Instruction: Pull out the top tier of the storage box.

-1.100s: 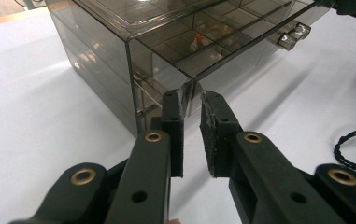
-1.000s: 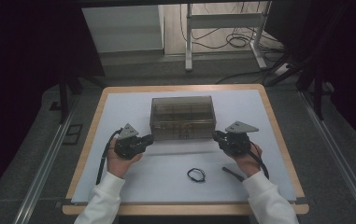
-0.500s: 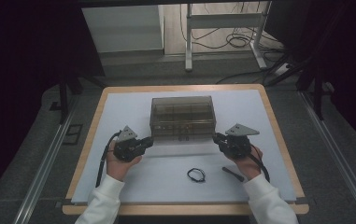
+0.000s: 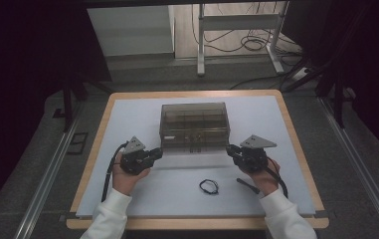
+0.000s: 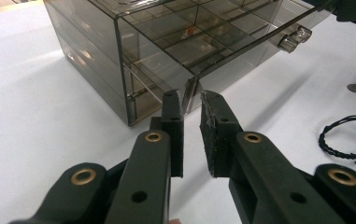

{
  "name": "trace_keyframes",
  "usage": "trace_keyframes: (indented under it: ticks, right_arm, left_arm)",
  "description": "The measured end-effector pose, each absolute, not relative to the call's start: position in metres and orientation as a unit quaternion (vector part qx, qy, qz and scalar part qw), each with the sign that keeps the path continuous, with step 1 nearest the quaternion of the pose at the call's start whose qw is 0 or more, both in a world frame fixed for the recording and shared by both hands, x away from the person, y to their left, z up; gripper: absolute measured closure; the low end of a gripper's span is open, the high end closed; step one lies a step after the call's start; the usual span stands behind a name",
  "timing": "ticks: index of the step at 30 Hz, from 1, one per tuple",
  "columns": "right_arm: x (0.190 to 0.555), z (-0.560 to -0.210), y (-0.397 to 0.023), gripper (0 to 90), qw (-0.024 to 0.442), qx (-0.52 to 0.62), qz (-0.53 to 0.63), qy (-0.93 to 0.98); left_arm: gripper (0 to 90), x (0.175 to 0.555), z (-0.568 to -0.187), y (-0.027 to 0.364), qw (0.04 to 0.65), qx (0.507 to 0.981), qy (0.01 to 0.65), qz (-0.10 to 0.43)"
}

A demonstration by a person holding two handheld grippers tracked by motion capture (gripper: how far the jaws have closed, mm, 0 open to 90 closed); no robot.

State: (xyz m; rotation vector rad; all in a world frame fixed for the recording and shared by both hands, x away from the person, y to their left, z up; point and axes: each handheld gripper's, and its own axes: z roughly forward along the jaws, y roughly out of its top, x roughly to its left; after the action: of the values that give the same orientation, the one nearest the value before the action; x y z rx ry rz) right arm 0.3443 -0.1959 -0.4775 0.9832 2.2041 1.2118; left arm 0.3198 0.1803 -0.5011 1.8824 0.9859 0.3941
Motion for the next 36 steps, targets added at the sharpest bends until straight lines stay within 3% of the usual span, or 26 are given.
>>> trace_keyframes:
  ticks: [36]
  right_arm:
    - [0.332,-0.481,-0.198,76.8,0.220,0.351,0.439,0.797]
  left_arm:
    - [80.0,0.309,-0.503,0.181,0.474,0.769,0.399,0.157]
